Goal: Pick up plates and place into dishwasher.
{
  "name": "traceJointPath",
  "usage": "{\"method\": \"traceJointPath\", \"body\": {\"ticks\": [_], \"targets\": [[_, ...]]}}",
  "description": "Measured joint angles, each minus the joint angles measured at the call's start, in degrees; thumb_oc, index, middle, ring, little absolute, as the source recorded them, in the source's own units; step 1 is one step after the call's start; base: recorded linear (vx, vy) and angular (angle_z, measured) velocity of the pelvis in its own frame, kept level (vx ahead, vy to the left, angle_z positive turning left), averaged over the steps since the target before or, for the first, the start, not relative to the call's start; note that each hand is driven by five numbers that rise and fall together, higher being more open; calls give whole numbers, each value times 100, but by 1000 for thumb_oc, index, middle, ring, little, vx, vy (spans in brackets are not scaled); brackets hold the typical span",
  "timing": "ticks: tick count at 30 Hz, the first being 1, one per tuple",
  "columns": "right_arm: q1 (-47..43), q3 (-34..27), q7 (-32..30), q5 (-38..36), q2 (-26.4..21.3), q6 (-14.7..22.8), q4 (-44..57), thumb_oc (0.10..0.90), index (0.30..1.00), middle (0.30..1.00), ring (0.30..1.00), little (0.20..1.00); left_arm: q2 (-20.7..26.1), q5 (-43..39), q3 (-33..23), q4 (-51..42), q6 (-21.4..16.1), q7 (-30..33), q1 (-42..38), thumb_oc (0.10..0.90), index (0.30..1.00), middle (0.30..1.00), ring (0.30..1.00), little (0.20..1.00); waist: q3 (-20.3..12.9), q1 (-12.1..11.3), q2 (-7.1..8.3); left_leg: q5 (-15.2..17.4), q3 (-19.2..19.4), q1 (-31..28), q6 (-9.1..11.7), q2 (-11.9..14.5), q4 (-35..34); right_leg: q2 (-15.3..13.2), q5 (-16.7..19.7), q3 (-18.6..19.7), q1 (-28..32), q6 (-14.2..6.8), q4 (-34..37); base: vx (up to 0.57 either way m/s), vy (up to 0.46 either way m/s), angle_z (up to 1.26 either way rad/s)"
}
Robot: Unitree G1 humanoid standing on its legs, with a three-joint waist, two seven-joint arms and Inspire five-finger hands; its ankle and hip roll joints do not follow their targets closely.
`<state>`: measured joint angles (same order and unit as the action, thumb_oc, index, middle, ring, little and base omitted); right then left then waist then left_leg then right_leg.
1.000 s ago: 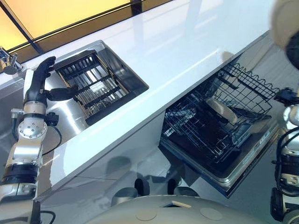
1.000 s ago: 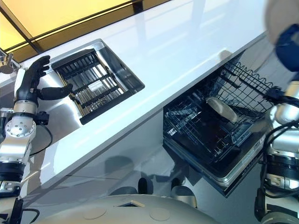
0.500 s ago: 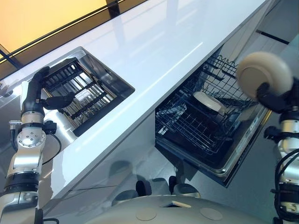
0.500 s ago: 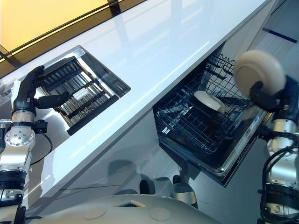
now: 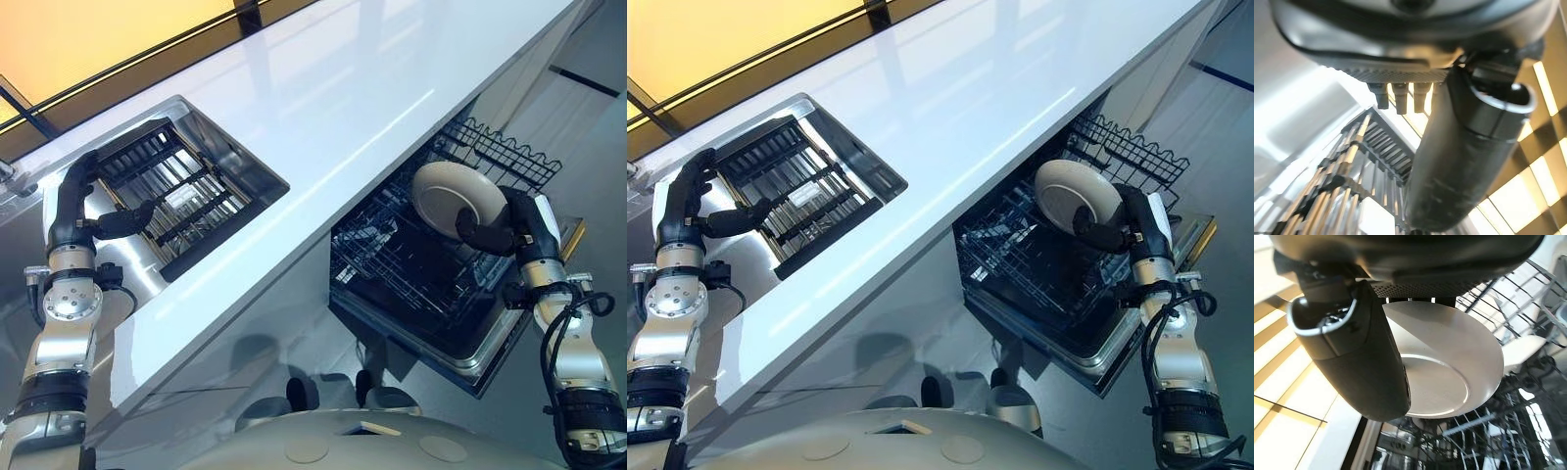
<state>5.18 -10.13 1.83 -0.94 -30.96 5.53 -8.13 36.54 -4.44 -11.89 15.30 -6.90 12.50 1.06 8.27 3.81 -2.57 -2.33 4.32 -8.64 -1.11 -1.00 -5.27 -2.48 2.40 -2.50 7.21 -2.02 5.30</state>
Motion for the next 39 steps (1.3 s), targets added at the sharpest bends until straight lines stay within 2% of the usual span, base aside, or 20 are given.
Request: {"method": "traceJointPath", "body": {"ticks": [10, 19, 20, 21, 22, 23, 25, 26, 31, 35, 39], "targets": [[188, 745, -167, 427, 349, -1027, -625, 100, 300, 300, 300, 200, -123, 0, 13, -2, -59, 58, 120, 800, 900, 900, 900, 900, 13, -55, -40, -11, -130, 31, -8, -16, -1, -31, -8, -194, 26, -8, 23, 11, 10, 6], [55, 1119, -1021, 205, 668, -1184, -653, 100, 300, 300, 300, 200, -228, -2, 105, -11, -20, 73, 127, 800, 900, 900, 900, 900, 13, -111, -59, -70, -329, 42, 4, -24, -10, -74, -34, -418, 106, -40, 24, 15, 21, 12], [48, 1129, -1112, 205, 725, -1181, -653, 322, 491, 491, 491, 422, -228, -2, 121, -11, 3, 74, 126, 800, 900, 900, 900, 900, 13, -114, -67, -74, -348, 47, 7, -24, -11, -75, -40, -434, 110, -49, 24, 15, 18, 9], [44, 1173, -1215, 207, 751, -1166, -653, 446, 596, 596, 596, 546, -230, -2, 148, -11, 24, 73, 127, 800, 900, 900, 900, 900, 12, -115, -77, -78, -367, 52, 10, -26, -11, -76, -41, -443, 113, -49, 24, 19, 21, 9], [33, 1256, -1332, 211, 752, -1133, -652, 482, 627, 627, 627, 582, -232, -2, 186, -12, 45, 75, 127, 800, 900, 900, 900, 900, 14, -118, -88, -83, -386, 59, 13, -28, -12, -77, -41, -446, 114, -49, 24, 29, 30, 10], [17, 1386, -1480, 213, 752, -1017, -650, 745, 853, 853, 853, 845, -241, -2, 293, -12, 49, 75, 127, 800, 900, 900, 900, 900, 10, -144, -116, -88, -404, 75, 19, -29, -12, -79, -41, -456, 109, -49, 24, 30, 29, 7], [10, 1537, -1689, 215, 770, -818, -650, 751, 858, 858, 858, 851, -319, -4, 366, -39, 52, 68, 126, 800, 900, 900, 900, 900, 16, -208, -162, -99, -420, 81, 8, -32, -10, -80, -40, -462, 107, -48, 25, 25, 30, 5], [0, 1594, -1782, 216, 803, -711, -651, 800, 900, 900, 900, 900, -391, -3, 369, -62, 51, 70, 126, 800, 900, 900, 900, 900, 13, -231, -194, -107, -438, 89, -1, -36, -10, -81, -40, -464, 108, -48, 25, 19, 28, 7], [-135, 1784, -2035, 221, 1001, 119, -650, 800, 900, 900, 900, 900, -591, -2, 492, -99, 49, 72, 118, 800, 900, 900, 900, 900, 26, -351, -380, -126, -482, 105, -15, -59, 11, -80, -33, -473, 109, -36, 24, 16, 21, 5], [-219, 1786, -2004, 209, 1017, 755, -634, 800, 900, 900, 900, 900, -673, -4, 507, -121, 38, 66, 96, 800, 900, 900, 900, 900, 30, -371, -409, -139, -522, 109, -35, -94, 11, -99, -47, -484, 122, -57, 24, 16, 8, 6], [-218, 1749, -1892, 150, 1021, 857, -618, 800, 900, 900, 900, 900, -673, -3, 509, -132, 40, 62, 109, 800, 900, 900, 900, 900, 30, -361, -410, -139, -523, 112, -37, -98, -5, -102, -51, -480, 119, -62, 24, 0, 0, 0]]}}
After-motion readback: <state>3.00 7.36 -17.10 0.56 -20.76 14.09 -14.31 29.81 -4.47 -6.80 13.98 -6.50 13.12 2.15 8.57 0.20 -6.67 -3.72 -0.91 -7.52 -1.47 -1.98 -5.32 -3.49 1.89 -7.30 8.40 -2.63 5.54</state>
